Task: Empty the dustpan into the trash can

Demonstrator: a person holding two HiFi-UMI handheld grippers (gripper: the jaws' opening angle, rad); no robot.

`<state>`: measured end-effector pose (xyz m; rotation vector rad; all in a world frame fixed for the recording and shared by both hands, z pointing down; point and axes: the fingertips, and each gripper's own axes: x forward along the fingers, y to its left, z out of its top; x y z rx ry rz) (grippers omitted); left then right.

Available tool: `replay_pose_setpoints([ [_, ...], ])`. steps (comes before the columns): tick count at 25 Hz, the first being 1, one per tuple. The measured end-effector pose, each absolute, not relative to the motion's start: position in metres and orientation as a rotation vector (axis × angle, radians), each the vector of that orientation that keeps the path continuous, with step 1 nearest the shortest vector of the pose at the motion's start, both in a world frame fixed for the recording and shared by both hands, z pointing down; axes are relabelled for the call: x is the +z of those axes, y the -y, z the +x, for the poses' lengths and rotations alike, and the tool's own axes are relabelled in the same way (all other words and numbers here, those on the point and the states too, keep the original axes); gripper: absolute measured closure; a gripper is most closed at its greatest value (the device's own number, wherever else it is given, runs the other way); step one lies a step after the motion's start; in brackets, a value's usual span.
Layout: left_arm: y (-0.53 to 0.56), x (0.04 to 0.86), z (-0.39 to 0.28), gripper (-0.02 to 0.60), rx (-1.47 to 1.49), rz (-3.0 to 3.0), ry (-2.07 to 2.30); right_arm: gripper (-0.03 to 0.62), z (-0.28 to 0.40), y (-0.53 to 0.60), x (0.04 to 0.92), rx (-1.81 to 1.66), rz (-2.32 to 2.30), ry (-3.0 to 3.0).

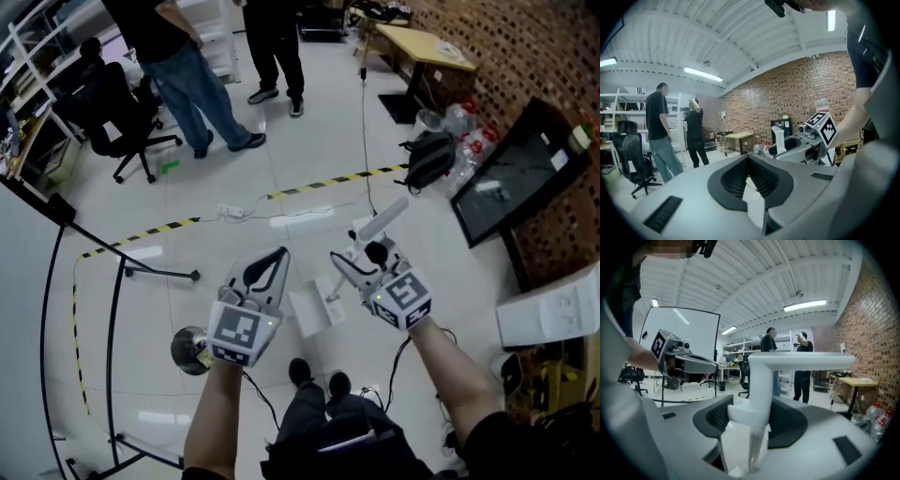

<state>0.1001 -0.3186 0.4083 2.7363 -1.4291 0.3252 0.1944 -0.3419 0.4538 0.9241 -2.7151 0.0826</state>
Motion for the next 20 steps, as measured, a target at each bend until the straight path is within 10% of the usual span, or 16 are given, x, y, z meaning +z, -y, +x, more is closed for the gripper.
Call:
replay_pose_setpoints([
  [20, 0.328, 0.545, 0.08, 0.583, 0.391, 2.549, 1.41, 0.358, 0.193, 0.346, 0.619, 0.145, 0.953, 2.584],
])
